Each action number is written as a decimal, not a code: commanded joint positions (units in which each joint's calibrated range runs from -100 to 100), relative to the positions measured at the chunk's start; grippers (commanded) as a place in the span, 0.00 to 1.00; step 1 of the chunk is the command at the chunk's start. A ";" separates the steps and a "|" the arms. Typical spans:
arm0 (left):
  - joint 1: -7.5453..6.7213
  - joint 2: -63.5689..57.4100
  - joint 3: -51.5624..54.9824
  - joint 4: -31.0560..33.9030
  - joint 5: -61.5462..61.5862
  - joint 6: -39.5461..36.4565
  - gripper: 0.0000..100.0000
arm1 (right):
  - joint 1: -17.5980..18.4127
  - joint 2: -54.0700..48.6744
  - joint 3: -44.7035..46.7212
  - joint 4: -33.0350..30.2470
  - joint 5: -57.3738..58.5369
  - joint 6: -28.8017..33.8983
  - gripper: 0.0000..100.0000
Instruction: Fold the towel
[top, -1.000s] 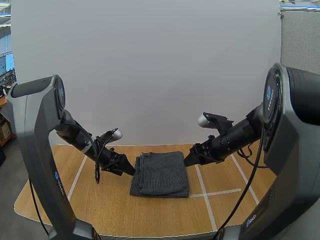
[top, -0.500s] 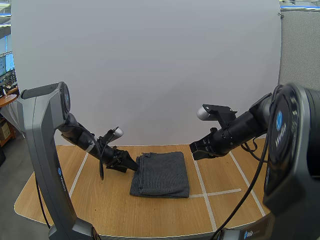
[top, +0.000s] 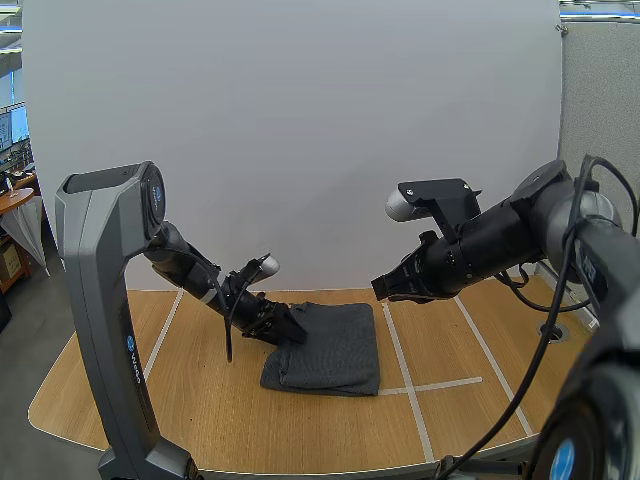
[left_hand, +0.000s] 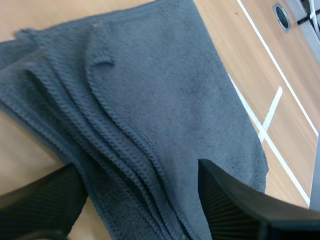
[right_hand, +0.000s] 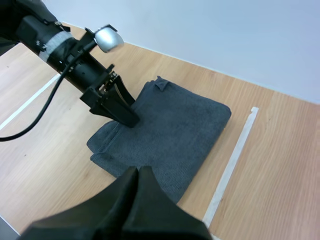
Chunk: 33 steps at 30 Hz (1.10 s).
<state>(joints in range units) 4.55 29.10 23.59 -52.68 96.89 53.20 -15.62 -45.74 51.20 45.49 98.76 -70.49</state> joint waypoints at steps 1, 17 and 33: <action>-1.97 0.51 -0.04 -0.31 -2.80 -1.12 1.00 | -0.20 -2.89 -0.18 -0.78 1.24 1.22 0.00; -1.86 0.51 -0.04 -2.99 -0.39 -0.52 0.00 | -0.20 -2.89 -0.18 -1.60 1.24 2.32 0.00; 7.83 -4.03 -5.40 1.90 3.11 -2.15 0.00 | -0.20 -2.89 -0.18 -1.60 1.24 2.32 0.00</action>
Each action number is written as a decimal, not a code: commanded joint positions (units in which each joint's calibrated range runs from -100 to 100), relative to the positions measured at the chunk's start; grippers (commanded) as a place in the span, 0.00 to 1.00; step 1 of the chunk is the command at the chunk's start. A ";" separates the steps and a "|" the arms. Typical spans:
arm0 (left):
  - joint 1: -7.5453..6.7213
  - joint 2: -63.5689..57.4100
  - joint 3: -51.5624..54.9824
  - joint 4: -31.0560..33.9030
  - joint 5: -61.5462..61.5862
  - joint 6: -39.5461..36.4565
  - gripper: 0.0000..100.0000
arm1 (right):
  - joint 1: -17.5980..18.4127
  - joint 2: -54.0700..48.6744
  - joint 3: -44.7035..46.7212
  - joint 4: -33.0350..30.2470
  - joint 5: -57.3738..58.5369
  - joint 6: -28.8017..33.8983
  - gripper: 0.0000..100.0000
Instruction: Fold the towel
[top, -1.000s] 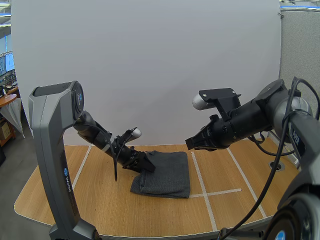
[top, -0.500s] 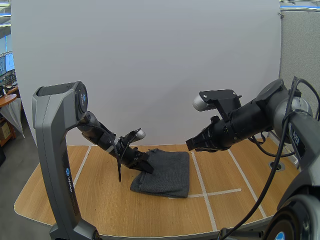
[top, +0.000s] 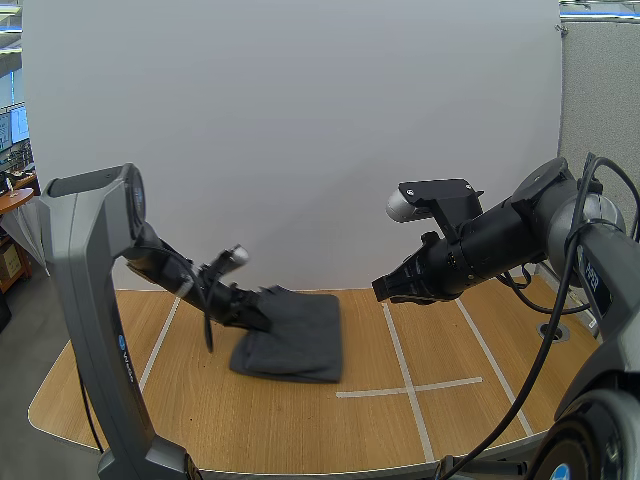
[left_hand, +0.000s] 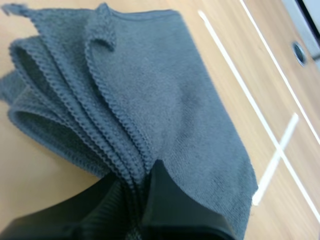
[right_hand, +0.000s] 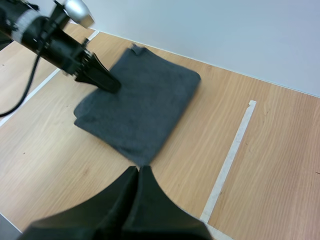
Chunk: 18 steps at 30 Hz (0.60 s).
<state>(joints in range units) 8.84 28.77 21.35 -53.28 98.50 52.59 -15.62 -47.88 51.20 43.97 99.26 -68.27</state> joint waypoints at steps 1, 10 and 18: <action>4.22 -4.21 -3.79 4.06 1.50 -1.63 0.00 | -0.20 -0.75 -0.18 -0.08 0.74 0.10 0.00; 10.02 -6.56 -6.42 11.37 1.50 -1.87 0.00 | -0.20 -0.75 -0.18 0.41 0.74 0.10 0.00; 14.75 -6.56 -9.37 15.62 1.50 -1.07 0.00 | -0.20 -0.75 -0.18 0.89 0.74 0.10 0.00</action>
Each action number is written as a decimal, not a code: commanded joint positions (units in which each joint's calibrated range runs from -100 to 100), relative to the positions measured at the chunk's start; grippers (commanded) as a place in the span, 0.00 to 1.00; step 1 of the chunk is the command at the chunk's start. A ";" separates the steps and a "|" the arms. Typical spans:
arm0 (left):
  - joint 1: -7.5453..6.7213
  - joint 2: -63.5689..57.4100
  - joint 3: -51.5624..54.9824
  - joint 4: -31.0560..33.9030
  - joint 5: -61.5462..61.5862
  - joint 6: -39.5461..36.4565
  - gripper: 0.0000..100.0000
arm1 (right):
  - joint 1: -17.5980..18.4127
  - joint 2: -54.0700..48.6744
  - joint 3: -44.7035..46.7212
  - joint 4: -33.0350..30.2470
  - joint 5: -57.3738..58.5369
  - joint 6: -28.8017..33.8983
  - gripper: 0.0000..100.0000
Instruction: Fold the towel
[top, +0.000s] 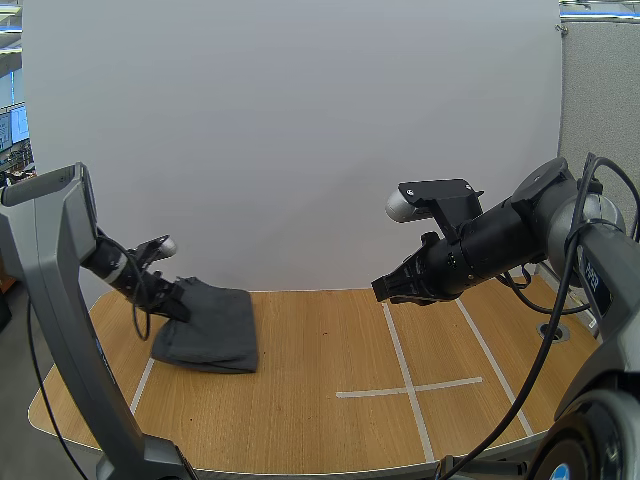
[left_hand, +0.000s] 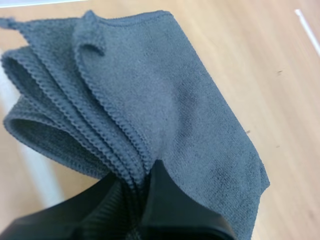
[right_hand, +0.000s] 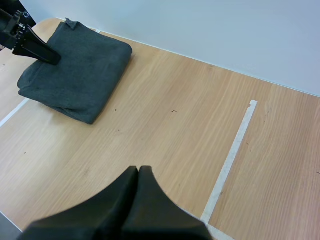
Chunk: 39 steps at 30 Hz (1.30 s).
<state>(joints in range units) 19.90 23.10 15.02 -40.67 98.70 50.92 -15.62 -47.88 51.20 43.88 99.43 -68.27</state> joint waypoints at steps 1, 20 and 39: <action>4.25 -0.88 -3.48 3.27 1.30 0.59 0.00 | -0.20 -0.75 -0.18 1.26 0.57 0.10 0.00; 11.01 3.69 -19.26 7.96 1.30 1.08 0.00 | -0.20 -0.75 -0.18 1.64 0.57 0.10 0.00; 9.84 13.18 -32.32 12.86 1.30 3.63 0.00 | -0.20 -0.75 -0.18 1.64 0.57 1.68 0.00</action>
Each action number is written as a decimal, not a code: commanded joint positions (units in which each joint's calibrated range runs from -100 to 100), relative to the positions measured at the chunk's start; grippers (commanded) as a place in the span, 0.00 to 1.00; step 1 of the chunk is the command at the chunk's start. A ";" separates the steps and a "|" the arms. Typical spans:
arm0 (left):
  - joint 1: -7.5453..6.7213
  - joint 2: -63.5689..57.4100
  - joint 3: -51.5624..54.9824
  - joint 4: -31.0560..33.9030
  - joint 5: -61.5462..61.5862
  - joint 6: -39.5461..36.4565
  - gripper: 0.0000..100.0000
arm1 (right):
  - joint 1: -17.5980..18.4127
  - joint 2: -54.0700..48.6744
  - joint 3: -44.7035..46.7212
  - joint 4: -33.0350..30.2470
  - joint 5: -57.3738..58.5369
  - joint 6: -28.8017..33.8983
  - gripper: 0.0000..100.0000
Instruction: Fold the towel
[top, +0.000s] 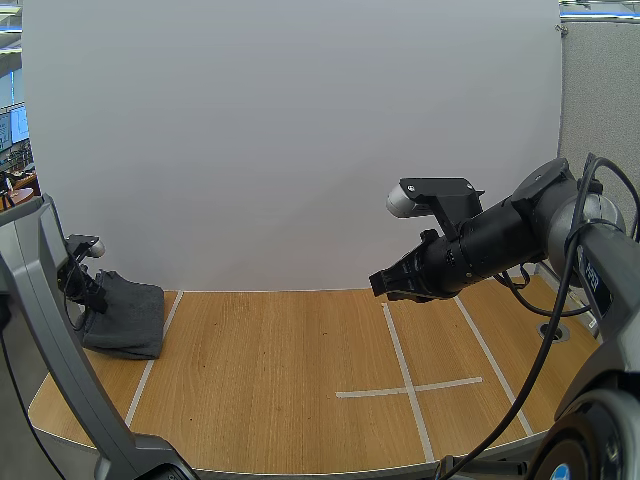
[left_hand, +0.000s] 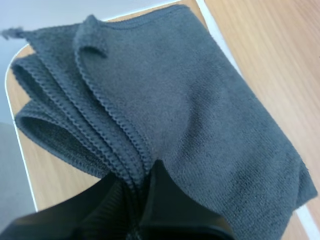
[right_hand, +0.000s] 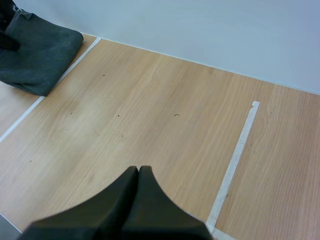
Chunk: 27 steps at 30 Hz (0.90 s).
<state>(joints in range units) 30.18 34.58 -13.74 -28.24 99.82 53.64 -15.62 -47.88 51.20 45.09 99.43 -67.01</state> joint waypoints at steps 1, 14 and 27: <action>-0.50 2.20 -4.41 0.67 0.18 1.20 0.00 | -0.20 -0.75 -0.18 0.43 0.57 0.70 0.00; -3.56 3.81 -7.52 4.68 0.18 3.11 0.00 | -0.20 -0.75 -0.18 0.32 0.57 1.67 0.00; -3.54 3.85 -7.52 8.23 0.18 3.69 0.00 | -0.20 -0.75 -0.18 0.08 0.57 1.83 0.00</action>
<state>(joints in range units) 26.46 38.38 -21.00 -21.30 99.82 56.60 -15.62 -47.88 51.20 45.09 99.43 -65.37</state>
